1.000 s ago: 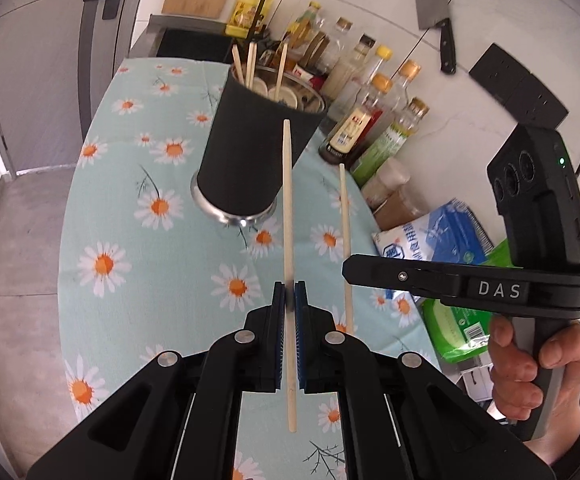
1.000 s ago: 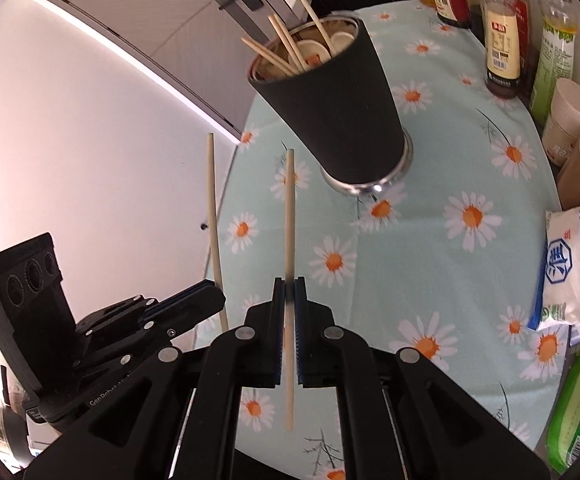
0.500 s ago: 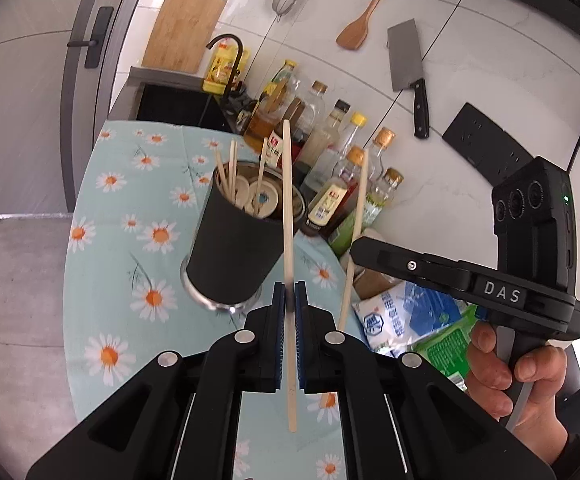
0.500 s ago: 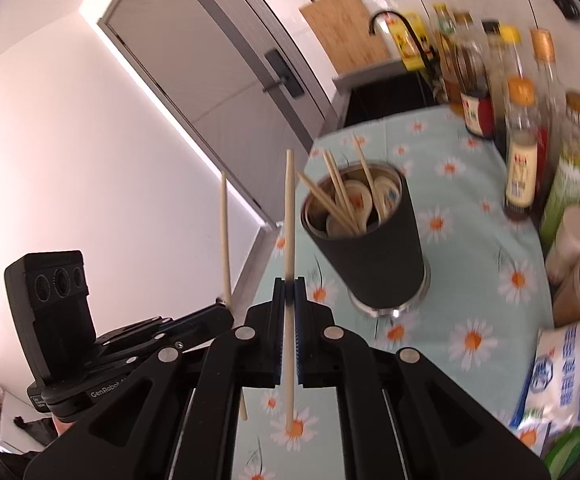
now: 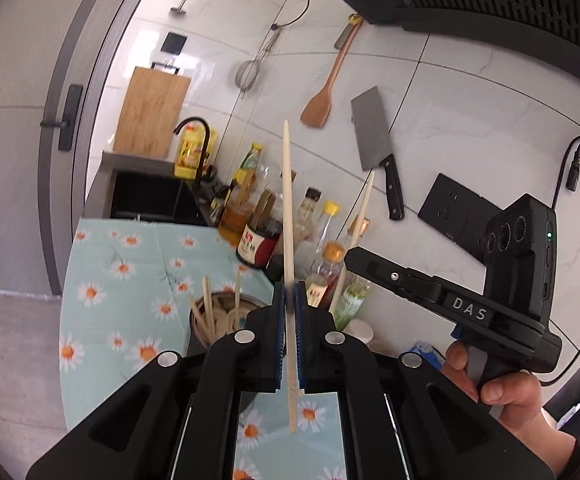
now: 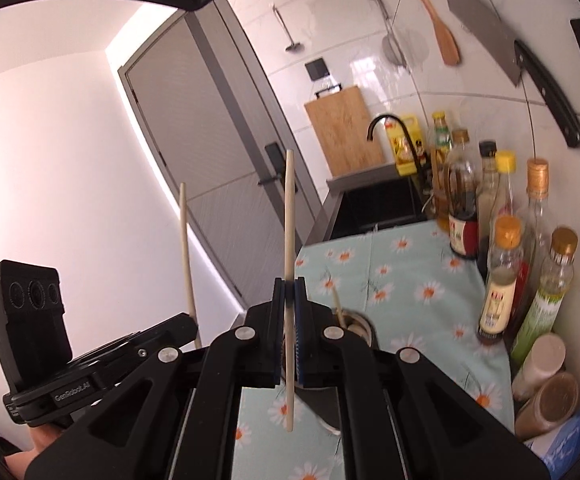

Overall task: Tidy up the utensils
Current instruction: 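Carry both chopsticks upright over the black holder with both grippers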

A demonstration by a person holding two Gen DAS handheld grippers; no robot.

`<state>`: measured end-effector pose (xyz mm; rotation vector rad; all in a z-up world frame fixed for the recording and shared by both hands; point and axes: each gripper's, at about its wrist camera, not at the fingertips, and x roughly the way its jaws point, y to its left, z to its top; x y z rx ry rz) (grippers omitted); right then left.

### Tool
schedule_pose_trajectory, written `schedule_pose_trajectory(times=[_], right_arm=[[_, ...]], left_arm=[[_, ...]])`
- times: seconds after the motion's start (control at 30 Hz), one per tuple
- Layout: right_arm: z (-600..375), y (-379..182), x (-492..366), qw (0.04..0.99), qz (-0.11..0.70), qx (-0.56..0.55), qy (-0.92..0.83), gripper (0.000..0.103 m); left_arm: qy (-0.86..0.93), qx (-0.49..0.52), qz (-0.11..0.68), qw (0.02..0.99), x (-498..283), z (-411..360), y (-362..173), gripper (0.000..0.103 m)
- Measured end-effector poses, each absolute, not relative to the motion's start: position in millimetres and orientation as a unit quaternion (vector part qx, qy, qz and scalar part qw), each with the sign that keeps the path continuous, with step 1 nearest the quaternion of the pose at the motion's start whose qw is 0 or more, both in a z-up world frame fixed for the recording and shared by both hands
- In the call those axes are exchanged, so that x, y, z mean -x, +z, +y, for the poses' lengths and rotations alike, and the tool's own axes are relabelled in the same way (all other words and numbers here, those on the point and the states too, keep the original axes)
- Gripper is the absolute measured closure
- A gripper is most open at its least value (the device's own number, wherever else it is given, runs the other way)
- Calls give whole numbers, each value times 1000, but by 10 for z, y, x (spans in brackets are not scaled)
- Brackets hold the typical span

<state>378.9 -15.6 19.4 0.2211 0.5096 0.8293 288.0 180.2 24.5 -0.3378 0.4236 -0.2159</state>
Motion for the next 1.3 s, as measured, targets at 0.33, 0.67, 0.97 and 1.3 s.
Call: schedule_pose_trajectory(times=[0.33, 0.67, 0.97, 1.3], right_arm=[[-159, 333, -4059, 881, 206, -131, 404, 97], [-116, 300, -4288, 887, 206, -136, 391, 97], [65, 92, -4432, 887, 229, -121, 382, 97], [163, -99, -4519, 877, 264, -123, 382, 97]], left_arm=[[-85, 134, 142, 977, -3133, 1787, 374, 99], [-89, 152, 120, 977, -3408, 1863, 277, 99], [-82, 164, 141, 973, -3523, 1953, 53, 99], [-84, 178, 167, 966, -3567, 2054, -146, 99]])
